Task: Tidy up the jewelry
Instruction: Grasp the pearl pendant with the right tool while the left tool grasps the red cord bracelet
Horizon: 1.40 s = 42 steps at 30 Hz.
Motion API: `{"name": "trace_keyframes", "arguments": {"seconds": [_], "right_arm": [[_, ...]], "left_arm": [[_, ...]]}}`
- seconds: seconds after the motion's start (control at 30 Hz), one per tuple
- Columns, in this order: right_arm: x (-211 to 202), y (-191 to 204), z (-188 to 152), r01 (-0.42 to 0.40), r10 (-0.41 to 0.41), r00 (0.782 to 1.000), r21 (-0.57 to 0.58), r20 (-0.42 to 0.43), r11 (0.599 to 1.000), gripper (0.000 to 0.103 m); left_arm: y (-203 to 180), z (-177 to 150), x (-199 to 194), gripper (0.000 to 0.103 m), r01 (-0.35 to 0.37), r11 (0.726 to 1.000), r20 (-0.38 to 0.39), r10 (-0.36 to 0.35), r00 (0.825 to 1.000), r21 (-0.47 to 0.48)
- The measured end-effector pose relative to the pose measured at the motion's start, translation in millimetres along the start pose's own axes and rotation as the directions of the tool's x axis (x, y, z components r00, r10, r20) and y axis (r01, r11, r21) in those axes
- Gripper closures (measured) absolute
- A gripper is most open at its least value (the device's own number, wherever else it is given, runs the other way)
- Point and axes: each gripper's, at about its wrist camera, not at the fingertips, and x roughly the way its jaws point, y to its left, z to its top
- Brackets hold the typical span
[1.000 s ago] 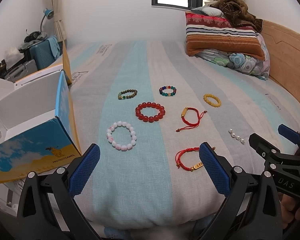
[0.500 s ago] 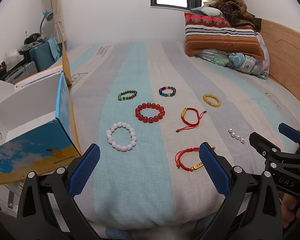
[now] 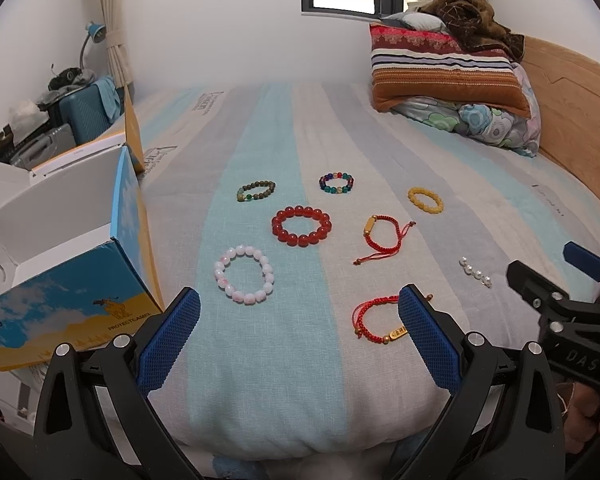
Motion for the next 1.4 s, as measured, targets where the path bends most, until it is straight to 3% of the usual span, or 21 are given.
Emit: {"name": "trace_keyframes", "arguments": {"seconds": [0.17,0.27,0.53,0.87,1.07,1.23,1.4], "right_arm": [[8.8,-14.4,11.4,0.008,-0.008,1.0,0.012,-0.028,1.0,0.007],[25.1,-25.5,16.1,0.012,-0.01,0.998,0.028,-0.065,1.0,0.007],[77.5,-43.2,13.1,0.009,-0.002,0.985,0.042,-0.171,0.999,0.007],[127.5,-51.0,-5.3,0.017,-0.008,0.965,0.03,-0.263,0.999,0.014],[144.3,-55.1,-13.2,0.012,0.0,0.954,0.039,-0.299,0.999,0.024],[154.7,-55.7,-17.3,0.001,0.014,0.945,0.047,-0.328,0.999,0.04],[154.7,-53.0,-17.8,-0.012,0.024,0.946,0.039,-0.324,0.999,0.059]], "left_arm": [[-8.1,6.0,24.8,0.006,0.03,0.999,-0.066,-0.03,0.997,0.013],[-16.9,6.6,42.6,0.006,0.081,0.996,-0.117,-0.077,0.99,0.028],[-39.2,-6.3,83.8,0.006,0.122,0.991,-0.207,-0.107,0.972,0.06],[-64.6,-25.6,112.2,0.006,0.154,0.983,-0.244,-0.124,0.962,0.105],[-70.0,-37.7,123.5,0.006,0.161,0.98,-0.259,-0.125,0.958,0.121],[-68.7,-40.7,123.6,0.007,0.168,0.979,-0.248,-0.135,0.959,0.117],[-65.8,-41.8,122.7,0.018,0.154,0.982,-0.25,-0.122,0.961,0.114]]}}
